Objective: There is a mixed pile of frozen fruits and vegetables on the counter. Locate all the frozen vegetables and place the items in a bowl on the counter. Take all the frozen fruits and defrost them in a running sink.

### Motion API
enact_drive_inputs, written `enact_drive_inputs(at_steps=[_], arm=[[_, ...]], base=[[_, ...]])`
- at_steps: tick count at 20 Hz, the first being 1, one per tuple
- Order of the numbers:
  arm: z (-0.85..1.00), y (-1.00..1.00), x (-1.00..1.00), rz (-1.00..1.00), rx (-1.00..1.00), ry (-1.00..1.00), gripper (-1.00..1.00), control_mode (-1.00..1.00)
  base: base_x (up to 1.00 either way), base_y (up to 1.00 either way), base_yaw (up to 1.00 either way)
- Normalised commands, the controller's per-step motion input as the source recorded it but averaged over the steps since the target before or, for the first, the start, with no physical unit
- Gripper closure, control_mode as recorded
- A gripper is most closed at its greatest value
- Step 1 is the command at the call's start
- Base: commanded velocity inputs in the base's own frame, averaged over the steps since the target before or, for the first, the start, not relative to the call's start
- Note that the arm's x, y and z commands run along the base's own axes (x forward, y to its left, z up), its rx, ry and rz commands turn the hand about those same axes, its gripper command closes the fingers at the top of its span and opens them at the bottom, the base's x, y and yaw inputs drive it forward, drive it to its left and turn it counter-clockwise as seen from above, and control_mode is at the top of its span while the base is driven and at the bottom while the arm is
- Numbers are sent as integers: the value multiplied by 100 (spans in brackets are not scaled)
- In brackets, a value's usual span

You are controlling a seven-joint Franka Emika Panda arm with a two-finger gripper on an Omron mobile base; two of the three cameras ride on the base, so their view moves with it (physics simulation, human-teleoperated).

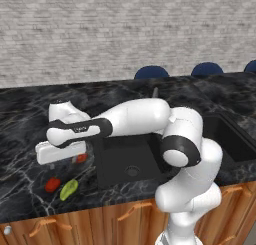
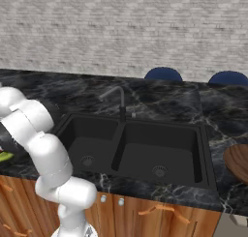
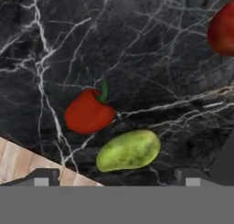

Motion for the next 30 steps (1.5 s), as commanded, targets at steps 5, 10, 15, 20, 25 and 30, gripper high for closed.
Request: enact_drive_inputs(at_steps=[5, 10, 15, 20, 25, 30], arm=[[-28, 29, 21, 12, 0, -1, -100, -100], [-29, 30, 16, 13, 0, -3, -100, -100], [-21, 15, -2, 5, 2, 1, -100, -100], [-31, -2, -30, 0, 2, 2, -100, -100], [-33, -31, -22, -1, 7, 1, -100, -100], [-20, -28, 5, 0, 7, 0, -100, -100]], base=[[0, 0, 0], [0, 0, 0], [0, 0, 0], [0, 0, 0], [0, 0, 0], [0, 0, 0]])
